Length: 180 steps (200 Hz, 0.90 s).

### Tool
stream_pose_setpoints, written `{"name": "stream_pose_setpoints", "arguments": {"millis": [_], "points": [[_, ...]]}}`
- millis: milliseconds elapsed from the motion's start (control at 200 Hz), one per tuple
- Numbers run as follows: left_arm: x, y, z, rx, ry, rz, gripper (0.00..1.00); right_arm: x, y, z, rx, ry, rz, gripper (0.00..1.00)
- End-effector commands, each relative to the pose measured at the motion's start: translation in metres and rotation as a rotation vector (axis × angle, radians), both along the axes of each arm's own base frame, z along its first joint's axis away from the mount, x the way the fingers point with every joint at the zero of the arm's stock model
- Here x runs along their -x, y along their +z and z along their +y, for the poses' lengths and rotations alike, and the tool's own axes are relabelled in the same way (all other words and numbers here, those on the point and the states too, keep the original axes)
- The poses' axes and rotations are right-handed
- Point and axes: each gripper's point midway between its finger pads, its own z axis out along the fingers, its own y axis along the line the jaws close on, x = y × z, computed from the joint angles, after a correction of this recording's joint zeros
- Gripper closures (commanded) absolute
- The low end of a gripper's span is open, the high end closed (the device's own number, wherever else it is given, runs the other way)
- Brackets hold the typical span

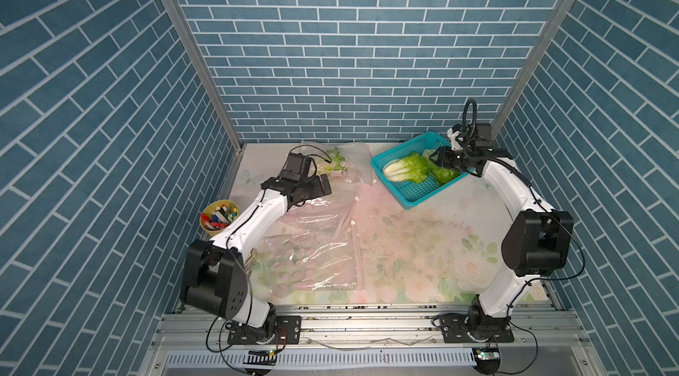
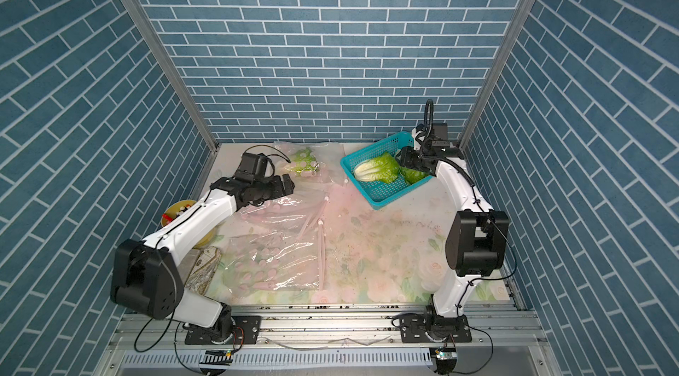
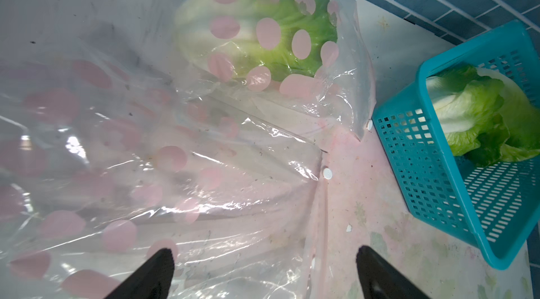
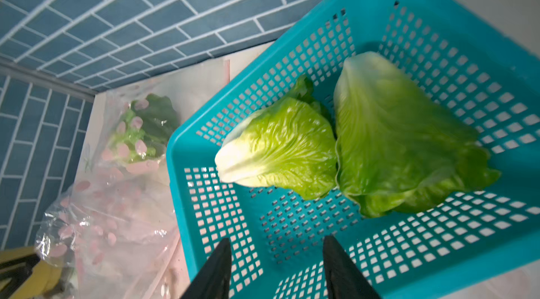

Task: Open the zip-top bag and take out the chinese cabbages
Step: Adjust the zipper food storage bag at the center of the board.

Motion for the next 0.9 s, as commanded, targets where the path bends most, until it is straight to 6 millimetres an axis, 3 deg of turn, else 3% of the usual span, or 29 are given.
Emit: {"name": "stream_pose_setpoints", "arguments": {"millis": [0,240,450,620,765,895], "points": [[-0.027,-0.006,-0.025,0.042,0.099,0.007,0.0,0.015,0.038,0.011,0.075,0.072,-0.168,0.45],[-0.078,-0.045,-0.068,0.152,0.247,0.02,0.0,0.057,0.064,0.009,0.11,0.103,-0.264,0.44],[-0.115,-0.085,-0.073,0.172,0.403,-0.044,0.0,0.077,0.065,0.004,0.129,0.107,-0.258,0.4],[-0.136,-0.104,-0.073,0.243,0.496,-0.116,0.01,0.086,0.055,0.002,0.151,0.118,-0.244,0.4],[-0.152,-0.111,-0.072,0.26,0.531,-0.163,0.16,0.089,0.049,0.002,0.155,0.113,-0.233,0.4],[-0.166,-0.113,-0.06,0.278,0.56,-0.214,0.37,0.092,0.045,0.003,0.16,0.11,-0.227,0.41]]}}
